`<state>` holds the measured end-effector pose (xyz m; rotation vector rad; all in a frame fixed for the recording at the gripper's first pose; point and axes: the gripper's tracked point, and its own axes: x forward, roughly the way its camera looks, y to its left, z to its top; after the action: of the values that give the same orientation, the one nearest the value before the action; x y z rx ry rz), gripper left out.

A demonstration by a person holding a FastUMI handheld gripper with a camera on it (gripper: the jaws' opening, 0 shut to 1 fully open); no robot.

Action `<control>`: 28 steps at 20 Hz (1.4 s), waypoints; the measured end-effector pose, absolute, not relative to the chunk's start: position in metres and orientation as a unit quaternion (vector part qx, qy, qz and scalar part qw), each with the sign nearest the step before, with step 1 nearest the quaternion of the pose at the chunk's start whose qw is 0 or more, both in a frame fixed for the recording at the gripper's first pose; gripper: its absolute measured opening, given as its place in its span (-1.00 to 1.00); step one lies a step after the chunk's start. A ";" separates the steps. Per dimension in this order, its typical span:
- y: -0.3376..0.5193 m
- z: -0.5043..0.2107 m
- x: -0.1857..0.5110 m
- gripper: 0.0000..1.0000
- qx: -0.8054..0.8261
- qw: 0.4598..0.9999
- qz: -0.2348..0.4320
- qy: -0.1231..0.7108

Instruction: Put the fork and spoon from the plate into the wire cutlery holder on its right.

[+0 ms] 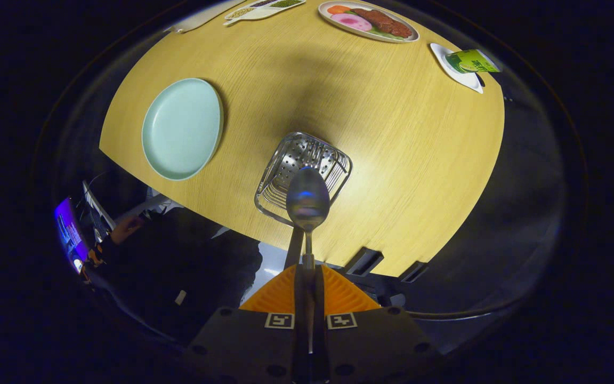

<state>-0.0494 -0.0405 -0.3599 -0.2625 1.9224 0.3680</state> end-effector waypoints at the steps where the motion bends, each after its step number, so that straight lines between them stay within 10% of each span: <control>1: -0.040 -0.361 -0.050 -0.84 -0.116 0.542 0.154 0.818; 10: -0.029 -0.373 -0.037 -0.75 -0.120 0.539 0.153 0.820; 18: -0.032 -0.366 -0.023 -0.18 -0.095 0.620 0.164 0.762; 23: -0.034 -0.346 -0.030 0.71 -0.047 0.697 0.160 0.697; 28: -0.029 -0.313 -0.024 0.87 0.005 0.783 0.142 0.606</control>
<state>-0.0240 -0.0289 -0.3129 0.0097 1.3079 0.3057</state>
